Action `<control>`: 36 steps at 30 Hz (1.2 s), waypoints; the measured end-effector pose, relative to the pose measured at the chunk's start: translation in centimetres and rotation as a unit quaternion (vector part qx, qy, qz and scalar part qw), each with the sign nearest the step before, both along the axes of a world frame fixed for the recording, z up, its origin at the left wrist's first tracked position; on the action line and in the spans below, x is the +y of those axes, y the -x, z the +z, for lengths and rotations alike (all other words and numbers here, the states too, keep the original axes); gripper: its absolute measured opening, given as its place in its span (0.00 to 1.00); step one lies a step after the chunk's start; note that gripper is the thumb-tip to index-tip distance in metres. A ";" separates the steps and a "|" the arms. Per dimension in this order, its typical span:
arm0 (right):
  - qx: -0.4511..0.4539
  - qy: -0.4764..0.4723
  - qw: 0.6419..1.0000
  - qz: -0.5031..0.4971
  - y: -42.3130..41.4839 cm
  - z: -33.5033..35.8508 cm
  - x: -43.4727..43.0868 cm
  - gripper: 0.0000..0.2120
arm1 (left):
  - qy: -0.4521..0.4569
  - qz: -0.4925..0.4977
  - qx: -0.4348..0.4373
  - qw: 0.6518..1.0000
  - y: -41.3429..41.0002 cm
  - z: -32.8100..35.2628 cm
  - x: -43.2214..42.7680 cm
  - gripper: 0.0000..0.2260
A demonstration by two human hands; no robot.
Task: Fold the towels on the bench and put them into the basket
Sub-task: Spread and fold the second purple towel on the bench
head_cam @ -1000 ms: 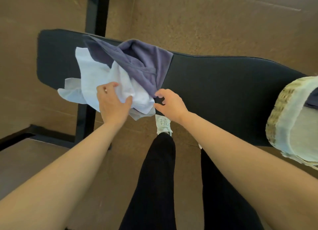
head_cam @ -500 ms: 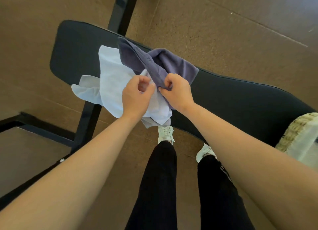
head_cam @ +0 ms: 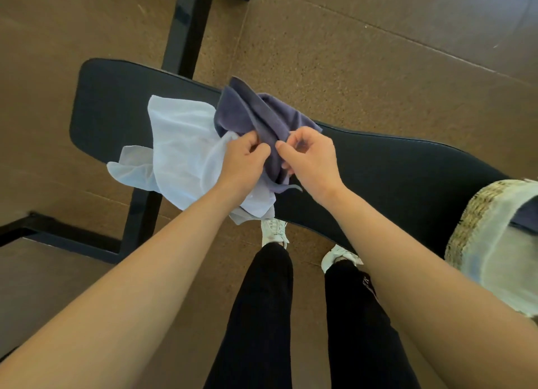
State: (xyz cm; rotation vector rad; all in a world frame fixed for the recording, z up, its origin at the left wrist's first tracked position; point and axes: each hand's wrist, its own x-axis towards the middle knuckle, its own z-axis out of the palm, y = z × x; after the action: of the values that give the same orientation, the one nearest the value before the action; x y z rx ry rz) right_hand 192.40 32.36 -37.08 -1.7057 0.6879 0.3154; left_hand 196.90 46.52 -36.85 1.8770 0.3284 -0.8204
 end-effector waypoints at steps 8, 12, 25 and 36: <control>-0.011 0.035 0.999 -0.040 0.8 1.3 -7.0 0.02 | 0.035 0.085 0.006 0.996 -0.2 2.5 -3.3 0.12; 0.017 0.180 0.976 -0.122 4.0 2.9 -12.8 0.04 | -0.023 0.098 -0.063 0.993 -1.4 3.4 -4.1 0.11; 0.291 0.259 0.903 -0.182 17.5 -1.1 -20.3 0.13 | -0.344 -0.154 -0.288 0.880 3.8 -1.4 -3.0 0.15; 0.160 0.248 0.928 0.227 21.0 -8.1 -8.5 0.19 | -0.284 -0.490 -0.111 0.817 13.4 -8.4 -6.2 0.20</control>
State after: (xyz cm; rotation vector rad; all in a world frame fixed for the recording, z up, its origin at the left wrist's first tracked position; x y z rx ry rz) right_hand 171.38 23.88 -45.14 -2.3317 0.6322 0.8136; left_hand 183.47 40.28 -45.24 2.7075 -0.7039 -1.2305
